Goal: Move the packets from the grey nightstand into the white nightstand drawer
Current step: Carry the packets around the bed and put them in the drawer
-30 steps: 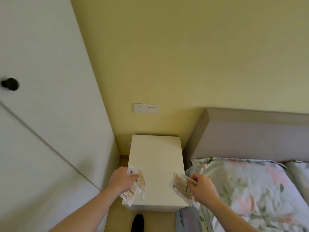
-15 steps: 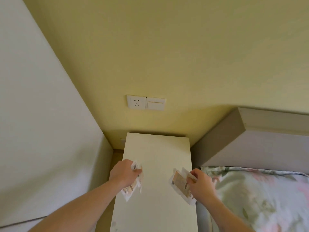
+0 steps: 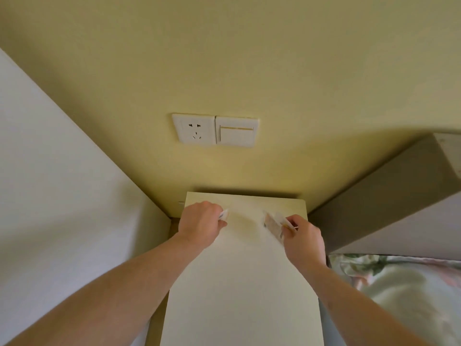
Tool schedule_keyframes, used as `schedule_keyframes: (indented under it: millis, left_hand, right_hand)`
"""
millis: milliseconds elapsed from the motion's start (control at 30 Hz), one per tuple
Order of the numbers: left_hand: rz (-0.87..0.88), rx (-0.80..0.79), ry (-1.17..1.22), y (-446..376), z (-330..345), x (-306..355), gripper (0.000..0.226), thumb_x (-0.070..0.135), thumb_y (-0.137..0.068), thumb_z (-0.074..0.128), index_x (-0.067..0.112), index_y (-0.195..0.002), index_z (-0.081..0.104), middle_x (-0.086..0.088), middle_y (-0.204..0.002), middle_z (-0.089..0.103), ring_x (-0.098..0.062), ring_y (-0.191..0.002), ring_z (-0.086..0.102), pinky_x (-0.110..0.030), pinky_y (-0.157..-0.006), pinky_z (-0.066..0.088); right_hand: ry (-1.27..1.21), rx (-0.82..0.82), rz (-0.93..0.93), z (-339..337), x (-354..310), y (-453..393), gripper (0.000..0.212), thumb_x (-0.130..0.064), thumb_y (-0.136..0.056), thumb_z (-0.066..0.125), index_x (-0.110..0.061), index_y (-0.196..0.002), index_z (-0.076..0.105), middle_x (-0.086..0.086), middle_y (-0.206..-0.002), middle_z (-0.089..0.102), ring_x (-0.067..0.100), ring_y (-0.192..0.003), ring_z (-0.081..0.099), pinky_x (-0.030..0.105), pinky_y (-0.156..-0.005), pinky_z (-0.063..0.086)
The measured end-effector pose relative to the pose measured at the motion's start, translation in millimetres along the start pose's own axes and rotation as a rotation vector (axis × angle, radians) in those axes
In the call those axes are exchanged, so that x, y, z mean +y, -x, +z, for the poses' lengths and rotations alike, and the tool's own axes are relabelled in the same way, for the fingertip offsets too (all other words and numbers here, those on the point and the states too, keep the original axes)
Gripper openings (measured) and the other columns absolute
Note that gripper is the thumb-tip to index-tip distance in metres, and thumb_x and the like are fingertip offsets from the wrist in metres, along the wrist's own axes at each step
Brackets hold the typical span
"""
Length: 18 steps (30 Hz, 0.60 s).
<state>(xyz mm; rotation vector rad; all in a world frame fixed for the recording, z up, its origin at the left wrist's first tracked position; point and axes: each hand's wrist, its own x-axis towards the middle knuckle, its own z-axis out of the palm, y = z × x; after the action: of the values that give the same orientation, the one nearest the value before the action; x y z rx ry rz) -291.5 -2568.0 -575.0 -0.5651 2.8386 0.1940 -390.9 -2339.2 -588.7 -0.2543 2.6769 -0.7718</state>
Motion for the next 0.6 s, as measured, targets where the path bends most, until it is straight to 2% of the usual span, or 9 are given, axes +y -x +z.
schedule_keyframes:
  millis: [67,200,267,333,367,433,500,600]
  left_hand:
    - [0.065,-0.031,-0.064,1.7,6.4,4.5,0.026,0.048,-0.100,0.058,0.024,-0.091,0.062,0.001,-0.089,0.065,-0.023,-0.076,0.059,-0.031,-0.061,0.036]
    - [0.209,-0.083,-0.083,24.6,20.1,12.6,0.020,0.038,-0.101,0.057,0.022,-0.096,0.067,0.000,-0.091,0.066,-0.022,-0.073,0.060,-0.031,-0.062,0.041]
    - [0.246,-0.097,-0.067,43.1,23.4,14.9,0.021,0.037,-0.102,0.056,0.022,-0.100,0.069,0.000,-0.092,0.066,-0.022,-0.075,0.063,-0.032,-0.062,0.042]
    - [0.265,-0.109,-0.064,65.1,29.7,15.3,0.020,0.035,-0.103,0.052,0.022,-0.104,0.068,0.001,-0.096,0.066,-0.022,-0.079,0.066,-0.033,-0.061,0.042]
    - [0.284,-0.120,-0.072,76.0,35.3,16.1,0.020,0.032,-0.103,0.050,0.023,-0.107,0.067,0.002,-0.101,0.065,-0.022,-0.083,0.066,-0.033,-0.062,0.042]
    - [0.338,-0.156,-0.088,97.8,53.4,19.1,0.020,0.022,-0.103,0.048,0.021,-0.114,0.065,0.001,-0.112,0.065,-0.023,-0.091,0.066,-0.034,-0.063,0.044]
    - [0.402,-0.170,-0.082,115.8,78.7,22.3,0.026,0.011,-0.100,0.049,0.019,-0.121,0.062,-0.002,-0.122,0.061,-0.024,-0.099,0.065,-0.035,-0.062,0.045]
    - [0.413,-0.157,-0.020,132.5,118.6,24.4,0.035,0.007,-0.095,0.056,0.021,-0.127,0.055,-0.002,-0.126,0.058,-0.023,-0.102,0.061,-0.038,-0.066,0.055]
  right_hand:
    - [0.010,-0.006,0.003,8.6,9.6,2.5,0.010,-0.020,-0.099,0.059,-0.028,-0.095,0.064,-0.010,-0.081,0.063,0.011,-0.069,0.059,0.025,-0.050,0.041]
    - [-0.003,-0.049,-0.016,9.6,26.9,24.0,0.009,-0.021,-0.101,0.058,-0.027,-0.096,0.064,-0.009,-0.088,0.066,0.007,-0.072,0.062,0.022,-0.047,0.047]
    - [-0.043,-0.055,-0.011,6.7,36.8,39.5,0.012,-0.021,-0.101,0.057,-0.025,-0.090,0.063,-0.009,-0.085,0.068,0.009,-0.070,0.064,0.031,-0.046,0.054]
    - [-0.060,-0.056,-0.002,2.5,48.2,57.1,0.016,-0.021,-0.099,0.057,-0.026,-0.085,0.061,-0.010,-0.076,0.066,0.014,-0.066,0.063,0.043,-0.051,0.056]
    - [-0.055,-0.056,-0.009,0.7,53.6,65.8,0.016,-0.020,-0.099,0.058,-0.028,-0.085,0.061,-0.010,-0.074,0.066,0.013,-0.065,0.062,0.043,-0.052,0.055]
    - [-0.042,-0.042,-0.063,-1.3,61.6,82.4,0.015,-0.020,-0.099,0.061,-0.031,-0.089,0.063,-0.015,-0.080,0.067,0.006,-0.070,0.062,0.031,-0.052,0.051]
    - [-0.008,-0.027,-0.157,2.5,68.7,96.5,0.011,-0.019,-0.097,0.066,-0.030,-0.097,0.068,-0.019,-0.092,0.067,0.002,-0.080,0.063,0.019,-0.060,0.050]
    - [0.107,-0.095,-0.299,24.8,87.0,113.4,0.023,-0.011,-0.089,0.074,-0.030,-0.100,0.070,-0.021,-0.102,0.065,0.003,-0.088,0.062,0.021,-0.064,0.055]
